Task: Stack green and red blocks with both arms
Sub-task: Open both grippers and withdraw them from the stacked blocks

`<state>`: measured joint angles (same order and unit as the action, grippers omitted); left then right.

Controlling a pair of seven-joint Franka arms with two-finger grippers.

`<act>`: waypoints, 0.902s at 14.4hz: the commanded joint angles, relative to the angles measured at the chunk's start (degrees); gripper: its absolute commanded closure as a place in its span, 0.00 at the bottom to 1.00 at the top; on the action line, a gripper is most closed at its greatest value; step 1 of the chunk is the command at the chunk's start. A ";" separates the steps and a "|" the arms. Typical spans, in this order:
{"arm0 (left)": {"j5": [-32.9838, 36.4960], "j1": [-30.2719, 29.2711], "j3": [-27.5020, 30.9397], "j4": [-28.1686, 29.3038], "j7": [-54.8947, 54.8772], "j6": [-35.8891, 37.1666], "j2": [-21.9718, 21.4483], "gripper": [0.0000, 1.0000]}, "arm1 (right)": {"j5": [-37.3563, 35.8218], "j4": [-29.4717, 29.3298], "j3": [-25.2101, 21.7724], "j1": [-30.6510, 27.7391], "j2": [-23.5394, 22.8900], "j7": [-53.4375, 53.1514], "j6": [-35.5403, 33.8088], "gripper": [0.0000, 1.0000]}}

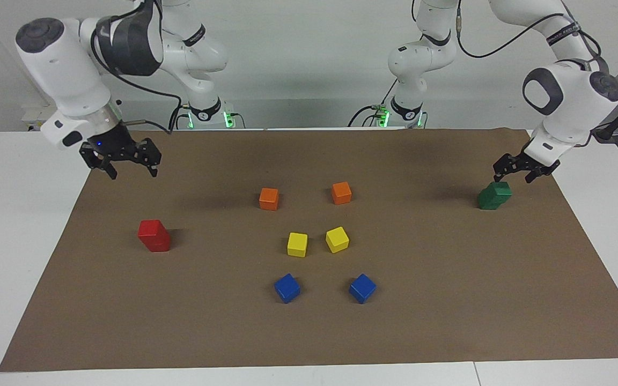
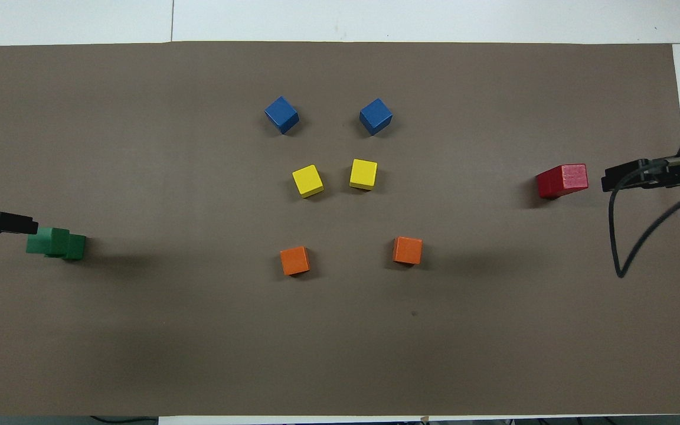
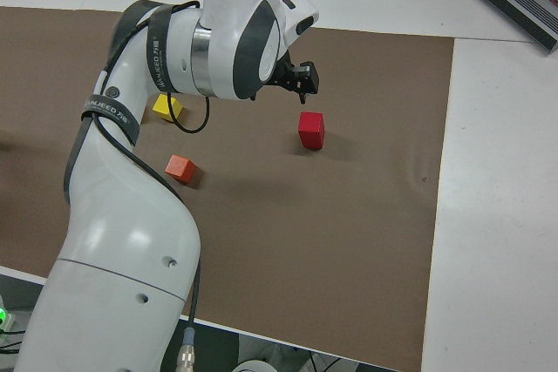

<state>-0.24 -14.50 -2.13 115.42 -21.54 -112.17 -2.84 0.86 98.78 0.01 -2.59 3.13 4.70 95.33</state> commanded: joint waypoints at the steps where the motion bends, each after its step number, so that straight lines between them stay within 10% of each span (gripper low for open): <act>1: 0.86 0.61 -0.07 -1.33 -0.79 4.05 -4.53 0.00 | 0.46 -7.96 -0.10 -0.66 -2.33 0.93 -7.68 0.00; 13: 0.68 6.85 -0.69 -20.76 12.93 22.69 -0.94 0.00 | -1.04 -6.76 -0.19 -0.92 -3.22 0.67 -7.26 0.00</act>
<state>-0.24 -8.87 -3.26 98.61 -10.49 -92.54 -6.18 0.52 91.91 -0.52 -2.94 -0.30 4.70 88.33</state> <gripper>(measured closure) 0.000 0.000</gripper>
